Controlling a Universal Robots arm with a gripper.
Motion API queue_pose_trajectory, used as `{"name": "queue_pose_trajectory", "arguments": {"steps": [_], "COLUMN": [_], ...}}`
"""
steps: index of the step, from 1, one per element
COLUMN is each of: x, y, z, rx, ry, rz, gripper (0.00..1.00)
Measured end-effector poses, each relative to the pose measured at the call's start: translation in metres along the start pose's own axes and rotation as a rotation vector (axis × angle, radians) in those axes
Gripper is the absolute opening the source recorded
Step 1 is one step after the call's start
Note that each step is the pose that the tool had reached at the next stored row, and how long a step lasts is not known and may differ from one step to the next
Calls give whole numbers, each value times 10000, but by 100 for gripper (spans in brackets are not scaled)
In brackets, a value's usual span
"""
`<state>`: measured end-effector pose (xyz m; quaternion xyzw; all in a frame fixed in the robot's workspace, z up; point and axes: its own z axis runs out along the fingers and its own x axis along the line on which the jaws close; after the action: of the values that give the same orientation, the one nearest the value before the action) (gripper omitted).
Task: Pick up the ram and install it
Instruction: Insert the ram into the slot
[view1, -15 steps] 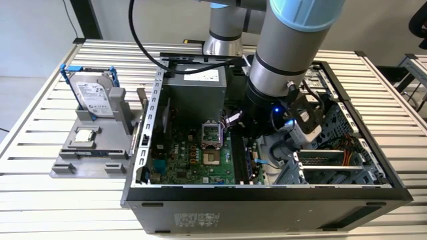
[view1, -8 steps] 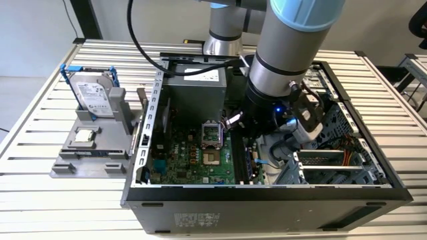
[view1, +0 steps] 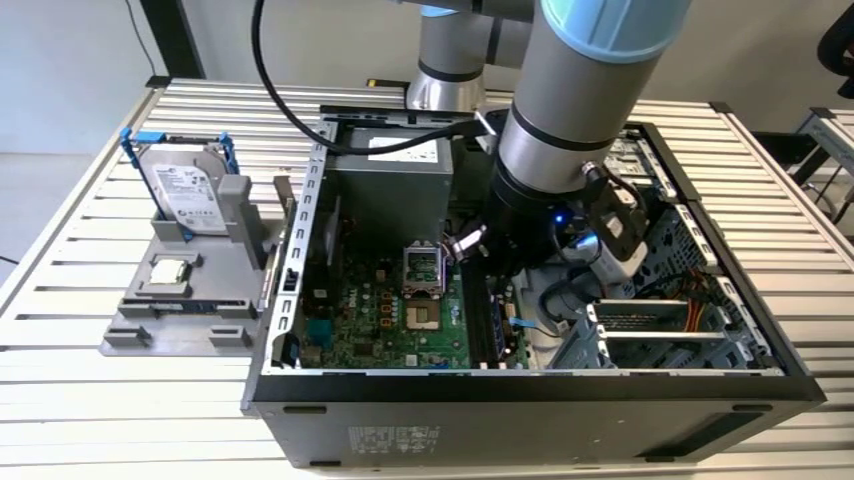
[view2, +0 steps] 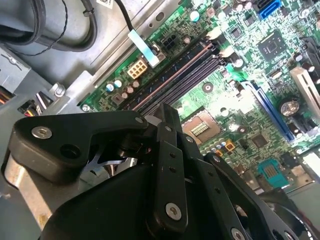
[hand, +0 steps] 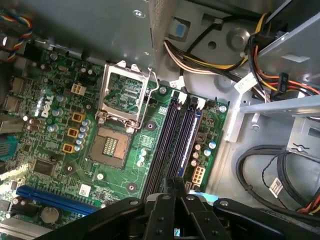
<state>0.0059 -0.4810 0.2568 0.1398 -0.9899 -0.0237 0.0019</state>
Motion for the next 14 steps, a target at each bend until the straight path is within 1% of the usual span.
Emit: {"name": "queue_pose_trajectory", "arguments": {"steps": [2, 5, 9, 14], "x": [0, 0, -1, -25], "y": [0, 0, 0, -6], "z": [0, 0, 0, -4], "rx": [0, -2, -3, -4], "ry": [12, 33, 44, 62], "rz": [-234, -696, -1224, -1611], "gripper": [0, 0, 0, 0]}}
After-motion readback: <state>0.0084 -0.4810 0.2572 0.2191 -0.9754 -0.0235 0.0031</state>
